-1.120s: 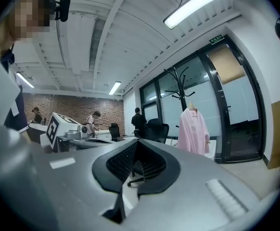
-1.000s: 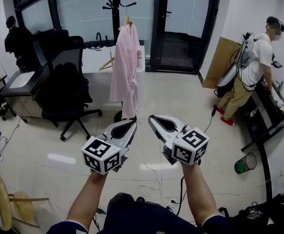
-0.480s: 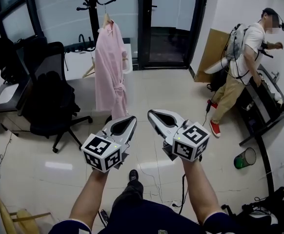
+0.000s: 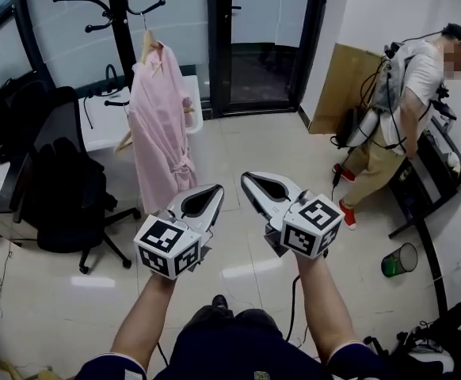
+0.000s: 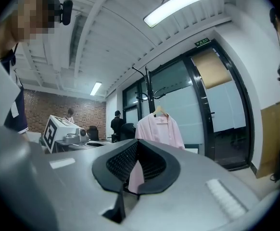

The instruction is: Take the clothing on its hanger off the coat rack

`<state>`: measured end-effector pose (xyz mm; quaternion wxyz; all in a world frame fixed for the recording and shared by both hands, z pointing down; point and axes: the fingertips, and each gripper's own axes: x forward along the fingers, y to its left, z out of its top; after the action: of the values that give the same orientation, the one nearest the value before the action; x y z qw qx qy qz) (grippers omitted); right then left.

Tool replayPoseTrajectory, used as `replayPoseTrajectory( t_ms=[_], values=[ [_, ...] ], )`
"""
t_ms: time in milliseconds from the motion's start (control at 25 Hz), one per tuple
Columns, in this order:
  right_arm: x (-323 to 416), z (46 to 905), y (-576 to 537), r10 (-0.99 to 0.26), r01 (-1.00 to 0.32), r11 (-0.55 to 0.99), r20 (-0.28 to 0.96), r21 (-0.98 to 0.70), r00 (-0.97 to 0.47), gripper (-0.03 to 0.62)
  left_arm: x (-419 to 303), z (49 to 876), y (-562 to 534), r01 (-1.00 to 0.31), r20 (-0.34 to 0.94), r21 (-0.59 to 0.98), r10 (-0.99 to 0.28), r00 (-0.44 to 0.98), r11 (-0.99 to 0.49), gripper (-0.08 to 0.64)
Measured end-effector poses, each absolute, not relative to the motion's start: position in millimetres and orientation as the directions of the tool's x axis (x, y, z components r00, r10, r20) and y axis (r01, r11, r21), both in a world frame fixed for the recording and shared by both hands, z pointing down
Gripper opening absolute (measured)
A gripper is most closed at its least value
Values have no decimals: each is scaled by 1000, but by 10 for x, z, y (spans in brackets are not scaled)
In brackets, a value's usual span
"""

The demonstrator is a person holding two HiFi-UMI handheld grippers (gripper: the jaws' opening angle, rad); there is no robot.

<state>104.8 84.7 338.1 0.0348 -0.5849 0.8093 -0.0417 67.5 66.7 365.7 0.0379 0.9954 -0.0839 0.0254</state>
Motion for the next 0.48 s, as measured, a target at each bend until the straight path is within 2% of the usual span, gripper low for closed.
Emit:
replayPoseTrajectory(
  t_ms=[480],
  values=[
    [1829,3378,74,-952,-948,301,18,-100,-305,2,1454,3717,-103,-170,71,95,-164,984,-981,12]
  ],
)
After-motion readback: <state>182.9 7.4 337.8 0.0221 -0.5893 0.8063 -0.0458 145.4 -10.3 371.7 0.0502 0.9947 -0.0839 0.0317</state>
